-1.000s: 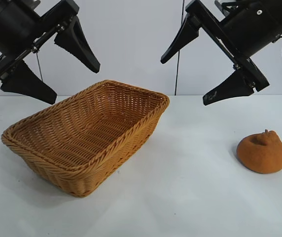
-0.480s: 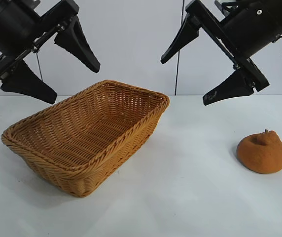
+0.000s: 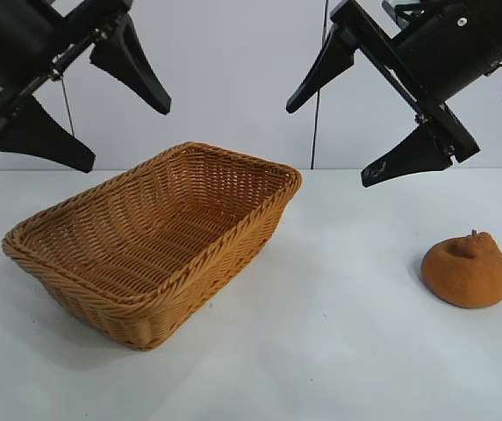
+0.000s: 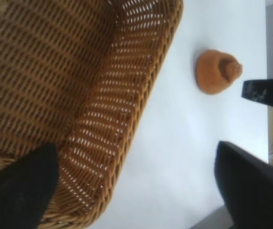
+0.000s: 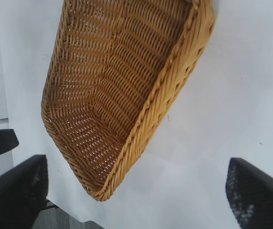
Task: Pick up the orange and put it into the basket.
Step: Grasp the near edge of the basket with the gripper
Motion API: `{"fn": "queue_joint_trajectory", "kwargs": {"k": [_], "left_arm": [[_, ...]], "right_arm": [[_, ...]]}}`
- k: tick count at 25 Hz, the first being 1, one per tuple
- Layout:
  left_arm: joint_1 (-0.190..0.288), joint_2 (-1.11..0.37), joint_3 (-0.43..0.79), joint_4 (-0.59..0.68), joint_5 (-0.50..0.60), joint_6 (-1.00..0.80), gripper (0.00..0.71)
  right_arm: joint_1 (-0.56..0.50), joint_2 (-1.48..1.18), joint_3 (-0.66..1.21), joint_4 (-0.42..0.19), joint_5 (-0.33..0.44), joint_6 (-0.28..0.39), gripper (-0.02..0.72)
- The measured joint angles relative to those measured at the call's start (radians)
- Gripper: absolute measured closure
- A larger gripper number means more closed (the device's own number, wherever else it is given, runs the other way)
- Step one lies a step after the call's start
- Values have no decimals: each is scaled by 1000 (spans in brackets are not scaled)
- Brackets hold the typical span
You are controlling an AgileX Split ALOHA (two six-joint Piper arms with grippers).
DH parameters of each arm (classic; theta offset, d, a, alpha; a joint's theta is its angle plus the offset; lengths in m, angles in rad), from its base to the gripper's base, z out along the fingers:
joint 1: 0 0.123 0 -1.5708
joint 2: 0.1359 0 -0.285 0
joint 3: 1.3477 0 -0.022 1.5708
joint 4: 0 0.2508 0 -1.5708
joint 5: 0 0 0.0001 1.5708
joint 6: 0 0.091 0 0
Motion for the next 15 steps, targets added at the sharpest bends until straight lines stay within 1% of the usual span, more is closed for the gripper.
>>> {"fn": "queue_joint_trajectory", "kwargs": {"k": [4, 6, 8, 11, 15], "left_arm": [[-38, -49, 27, 137, 12, -272, 80], [-55, -53, 60, 198, -2, -403, 80], [-62, -48, 100, 246, -35, -512, 80], [-63, -8, 150, 273, -74, -585, 80], [-63, 75, 167, 262, -114, -606, 80]], "right_arm": [[0, 0, 0, 0, 0, -2, 10], [0, 0, 0, 0, 0, -3, 10], [0, 0, 0, 0, 0, -3, 10], [0, 0, 0, 0, 0, -3, 10], [0, 0, 0, 0, 0, -3, 10]]}}
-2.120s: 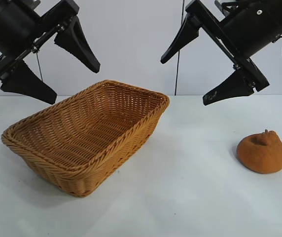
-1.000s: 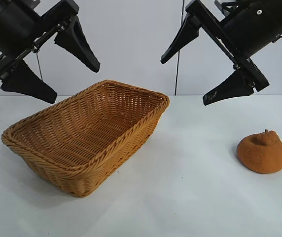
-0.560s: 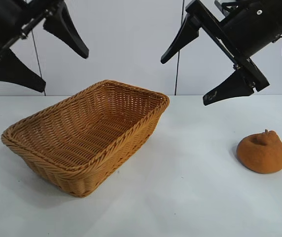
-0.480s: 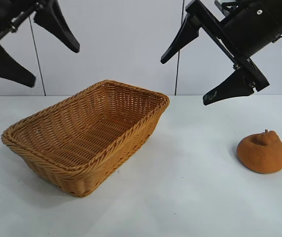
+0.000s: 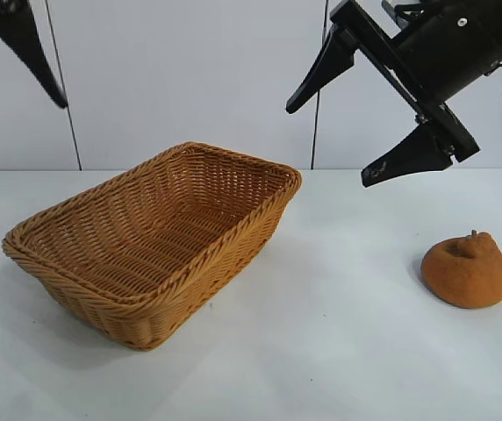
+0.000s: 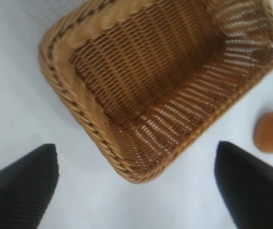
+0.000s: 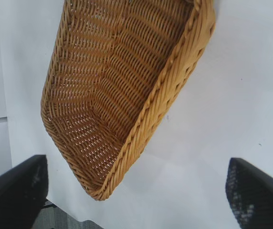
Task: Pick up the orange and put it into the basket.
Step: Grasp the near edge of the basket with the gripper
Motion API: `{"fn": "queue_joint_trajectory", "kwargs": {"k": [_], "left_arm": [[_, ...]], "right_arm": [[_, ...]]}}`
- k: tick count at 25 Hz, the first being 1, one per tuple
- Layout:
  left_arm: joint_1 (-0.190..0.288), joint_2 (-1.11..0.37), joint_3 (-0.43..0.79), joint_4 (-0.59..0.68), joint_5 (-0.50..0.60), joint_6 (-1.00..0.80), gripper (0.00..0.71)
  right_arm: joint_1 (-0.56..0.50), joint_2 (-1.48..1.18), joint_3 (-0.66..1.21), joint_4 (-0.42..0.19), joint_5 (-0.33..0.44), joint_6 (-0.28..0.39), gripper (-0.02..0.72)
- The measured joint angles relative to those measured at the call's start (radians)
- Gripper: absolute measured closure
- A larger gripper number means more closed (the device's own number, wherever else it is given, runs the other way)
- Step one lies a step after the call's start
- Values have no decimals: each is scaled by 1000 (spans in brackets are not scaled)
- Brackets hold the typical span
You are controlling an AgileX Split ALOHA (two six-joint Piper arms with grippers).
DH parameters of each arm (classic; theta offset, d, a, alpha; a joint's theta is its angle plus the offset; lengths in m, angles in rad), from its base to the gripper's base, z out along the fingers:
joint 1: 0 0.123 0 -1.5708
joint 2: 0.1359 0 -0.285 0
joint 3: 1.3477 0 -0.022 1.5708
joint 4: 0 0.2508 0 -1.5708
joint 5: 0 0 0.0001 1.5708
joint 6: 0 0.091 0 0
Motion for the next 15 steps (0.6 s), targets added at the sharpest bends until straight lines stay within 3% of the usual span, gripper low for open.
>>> {"fn": "queue_joint_trajectory", "kwargs": {"k": [15], "left_arm": [[0, 220, 0, -28, -164, -27, 80]], "right_arm": [[0, 0, 0, 0, 0, -1, 10]]}}
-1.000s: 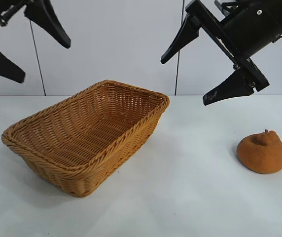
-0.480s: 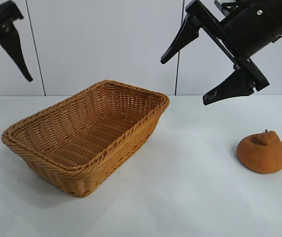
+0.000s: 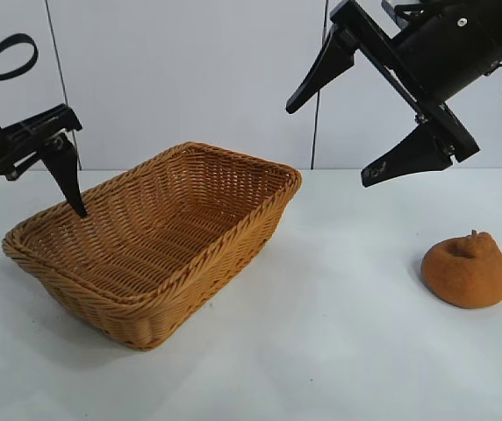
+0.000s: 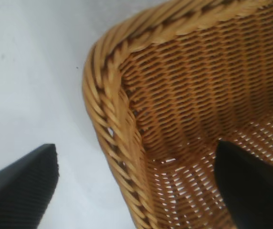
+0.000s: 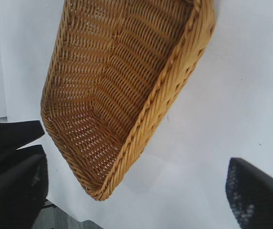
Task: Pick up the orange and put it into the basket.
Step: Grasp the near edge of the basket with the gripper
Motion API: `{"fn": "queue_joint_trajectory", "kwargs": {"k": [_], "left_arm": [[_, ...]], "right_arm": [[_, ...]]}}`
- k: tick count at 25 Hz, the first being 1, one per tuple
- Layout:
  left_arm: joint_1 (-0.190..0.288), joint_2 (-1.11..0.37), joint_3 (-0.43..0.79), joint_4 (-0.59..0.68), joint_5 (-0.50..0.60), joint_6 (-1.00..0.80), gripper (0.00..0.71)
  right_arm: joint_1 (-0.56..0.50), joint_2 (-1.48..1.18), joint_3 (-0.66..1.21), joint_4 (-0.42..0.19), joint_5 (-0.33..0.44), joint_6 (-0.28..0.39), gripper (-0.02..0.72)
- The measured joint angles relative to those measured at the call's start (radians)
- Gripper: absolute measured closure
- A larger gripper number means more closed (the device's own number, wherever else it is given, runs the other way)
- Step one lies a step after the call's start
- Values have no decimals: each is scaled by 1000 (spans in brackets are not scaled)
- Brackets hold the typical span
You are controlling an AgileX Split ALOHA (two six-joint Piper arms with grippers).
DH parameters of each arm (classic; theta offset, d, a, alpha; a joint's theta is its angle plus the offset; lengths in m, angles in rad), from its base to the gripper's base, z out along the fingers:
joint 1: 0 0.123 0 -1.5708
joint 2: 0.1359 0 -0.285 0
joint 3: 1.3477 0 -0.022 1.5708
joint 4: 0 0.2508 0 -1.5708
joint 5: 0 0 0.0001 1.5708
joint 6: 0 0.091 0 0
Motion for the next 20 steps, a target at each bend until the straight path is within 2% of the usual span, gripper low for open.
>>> {"fn": "queue_joint_trajectory", "kwargs": {"k": [5, 10, 13, 17, 19, 20], "left_arm": [[-7, 72, 0, -11, -30, -26, 80], [-62, 89, 1, -34, -66, -89, 90], [-80, 89, 1, -30, -73, -129, 149], [-81, 89, 1, -6, -83, -150, 207], [-81, 89, 1, -1, -82, -153, 268], [-81, 89, 1, 0, -79, -153, 327]], "right_arm": [[0, 0, 0, 0, -2, 0, 10], [0, 0, 0, 0, -5, 0, 10], [0, 0, 0, 0, -7, 0, 10], [0, 0, 0, 0, -7, 0, 10], [0, 0, 0, 0, -7, 0, 10], [0, 0, 0, 0, -7, 0, 10]]}}
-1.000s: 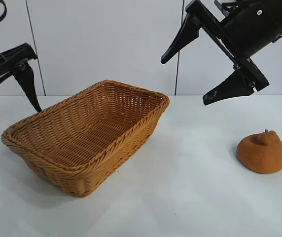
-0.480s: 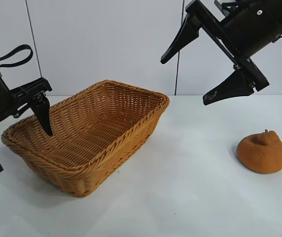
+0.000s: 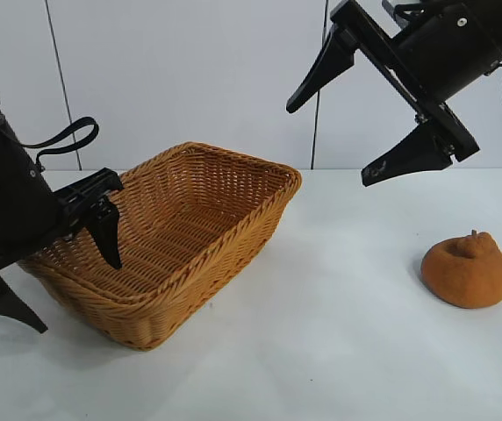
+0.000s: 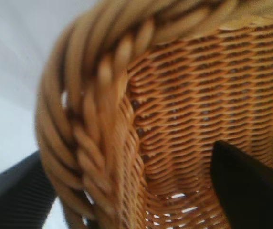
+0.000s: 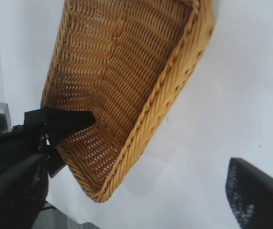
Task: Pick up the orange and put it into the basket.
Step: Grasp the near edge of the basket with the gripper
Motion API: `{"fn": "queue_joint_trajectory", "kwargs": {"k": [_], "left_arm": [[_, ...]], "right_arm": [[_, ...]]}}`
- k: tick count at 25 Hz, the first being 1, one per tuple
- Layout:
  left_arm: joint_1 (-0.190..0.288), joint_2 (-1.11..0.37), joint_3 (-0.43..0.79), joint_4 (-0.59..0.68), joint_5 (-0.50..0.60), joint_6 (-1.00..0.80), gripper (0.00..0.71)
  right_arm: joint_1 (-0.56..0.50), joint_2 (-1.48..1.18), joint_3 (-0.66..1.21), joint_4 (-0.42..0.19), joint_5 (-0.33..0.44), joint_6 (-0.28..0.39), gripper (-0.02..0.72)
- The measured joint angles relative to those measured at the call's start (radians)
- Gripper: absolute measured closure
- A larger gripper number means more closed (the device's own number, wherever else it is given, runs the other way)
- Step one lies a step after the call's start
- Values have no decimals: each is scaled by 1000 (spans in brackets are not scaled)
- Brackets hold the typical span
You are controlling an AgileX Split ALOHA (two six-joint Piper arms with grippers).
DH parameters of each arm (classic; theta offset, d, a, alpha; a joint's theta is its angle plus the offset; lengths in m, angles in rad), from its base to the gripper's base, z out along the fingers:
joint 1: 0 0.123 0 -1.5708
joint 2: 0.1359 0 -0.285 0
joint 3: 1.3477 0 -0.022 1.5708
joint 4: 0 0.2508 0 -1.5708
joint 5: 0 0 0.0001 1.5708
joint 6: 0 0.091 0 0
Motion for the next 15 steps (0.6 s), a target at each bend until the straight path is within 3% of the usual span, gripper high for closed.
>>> {"fn": "queue_joint_trajectory", "kwargs": {"k": [3, 4, 8, 15], "left_arm": [[0, 1, 0, 1, 24, -9, 574], [0, 1, -1, -6, 18, -24, 613], [16, 6, -53, -6, 73, 11, 626], [138, 16, -253, 9, 208, 203, 626]], "right_arm": [[0, 0, 0, 0, 0, 1, 10], [0, 0, 0, 0, 0, 1, 10], [0, 0, 0, 0, 2, 1, 10], [0, 0, 0, 0, 5, 1, 10]]}}
